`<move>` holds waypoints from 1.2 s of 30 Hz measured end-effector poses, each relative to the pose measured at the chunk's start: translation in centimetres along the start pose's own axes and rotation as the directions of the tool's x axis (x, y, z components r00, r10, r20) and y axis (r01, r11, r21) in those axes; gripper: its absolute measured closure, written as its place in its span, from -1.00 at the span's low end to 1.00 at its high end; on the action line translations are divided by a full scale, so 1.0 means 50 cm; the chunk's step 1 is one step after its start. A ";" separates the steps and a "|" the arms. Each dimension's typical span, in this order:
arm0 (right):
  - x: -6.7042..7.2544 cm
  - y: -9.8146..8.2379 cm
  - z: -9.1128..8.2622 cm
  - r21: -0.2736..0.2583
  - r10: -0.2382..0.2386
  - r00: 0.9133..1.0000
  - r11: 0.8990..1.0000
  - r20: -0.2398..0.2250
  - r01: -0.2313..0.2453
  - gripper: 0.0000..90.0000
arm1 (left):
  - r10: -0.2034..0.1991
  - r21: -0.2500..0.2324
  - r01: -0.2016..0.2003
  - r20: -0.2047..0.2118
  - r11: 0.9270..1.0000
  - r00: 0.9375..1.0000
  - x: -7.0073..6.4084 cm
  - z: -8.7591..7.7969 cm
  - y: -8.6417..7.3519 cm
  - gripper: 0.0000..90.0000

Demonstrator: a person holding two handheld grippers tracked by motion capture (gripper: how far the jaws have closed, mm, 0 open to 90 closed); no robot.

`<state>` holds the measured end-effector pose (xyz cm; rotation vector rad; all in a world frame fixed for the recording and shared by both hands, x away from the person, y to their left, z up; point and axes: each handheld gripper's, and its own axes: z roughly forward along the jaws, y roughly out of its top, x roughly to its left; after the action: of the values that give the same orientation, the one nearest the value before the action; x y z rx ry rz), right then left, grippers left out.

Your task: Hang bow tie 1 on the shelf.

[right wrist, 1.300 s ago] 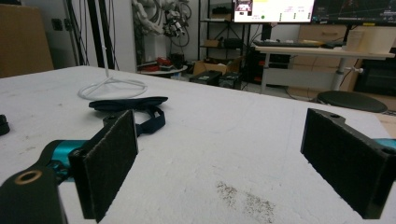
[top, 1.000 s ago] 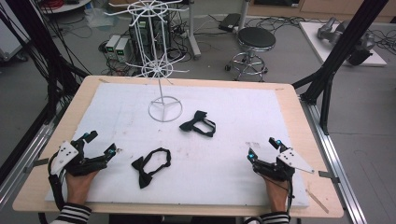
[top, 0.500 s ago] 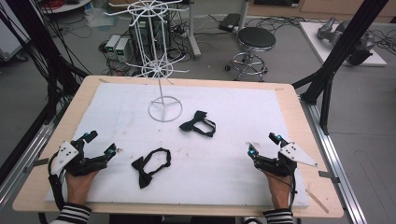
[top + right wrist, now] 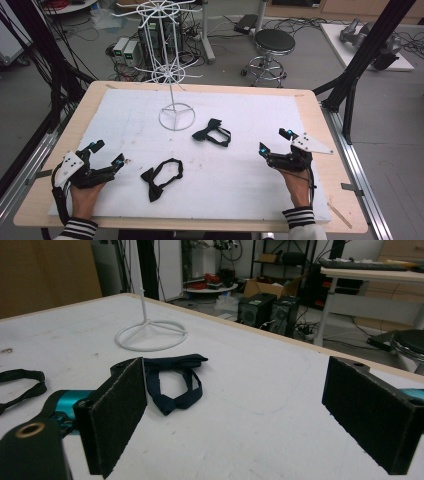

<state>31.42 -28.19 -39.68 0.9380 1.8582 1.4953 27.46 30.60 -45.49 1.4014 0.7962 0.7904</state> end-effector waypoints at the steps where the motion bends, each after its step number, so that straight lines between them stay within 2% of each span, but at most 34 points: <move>1: -0.002 0.005 0.006 0.009 -0.006 1.000 1.000 -0.005 0.006 -0.77 | 0.000 0.000 0.000 0.000 1.000 1.000 0.000 0.000 0.000 -0.74; 8: -0.009 0.032 0.046 0.042 -0.014 1.000 0.999 -0.027 0.016 -0.77 | 0.000 0.004 0.000 0.001 1.000 1.000 0.001 0.000 0.000 -0.74; 12: -0.011 0.042 0.059 0.050 -0.008 0.999 0.999 -0.043 0.011 -0.77 | -0.002 0.004 0.002 0.002 1.000 1.000 0.001 0.000 0.000 -0.74; 20: -0.016 0.058 0.083 0.083 -0.027 0.997 0.996 -0.070 0.032 -0.77 | -0.003 0.006 0.003 0.003 1.000 1.000 0.001 0.000 0.000 -0.74; 21: -0.017 0.065 0.092 0.091 -0.045 0.996 0.994 -0.081 0.052 -0.77 | -0.003 0.007 0.003 0.004 1.000 1.000 0.001 0.000 0.000 -0.74; 24: -0.018 0.071 0.102 0.100 -0.052 0.995 0.993 -0.091 0.061 -0.77 | -0.005 0.002 0.005 0.001 1.000 1.000 0.001 0.001 0.000 -0.74; 26: -0.020 0.079 0.117 0.124 -0.060 0.992 0.990 -0.107 0.073 -0.77 | -0.003 0.005 0.003 0.002 1.000 1.000 0.001 0.000 0.000 -0.74; 27: -0.021 0.082 0.123 0.117 -0.075 0.991 0.989 -0.108 0.088 -0.77 | 0.000 0.006 0.000 0.003 1.000 1.000 0.002 0.000 0.000 -0.74; 29: -0.021 0.088 0.134 0.123 -0.072 0.990 0.989 -0.118 0.086 -0.77 | -0.003 0.006 0.003 0.003 1.000 1.000 0.001 0.000 0.000 -0.74; 36: -0.020 0.106 0.177 0.160 -0.112 0.981 0.978 -0.155 0.137 -0.77 | -0.005 0.003 0.005 0.003 1.000 1.000 0.002 0.000 0.000 -0.74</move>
<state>39.89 -23.23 -36.37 0.7884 2.1365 1.3786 27.51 30.66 -45.47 1.4023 0.7988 0.7829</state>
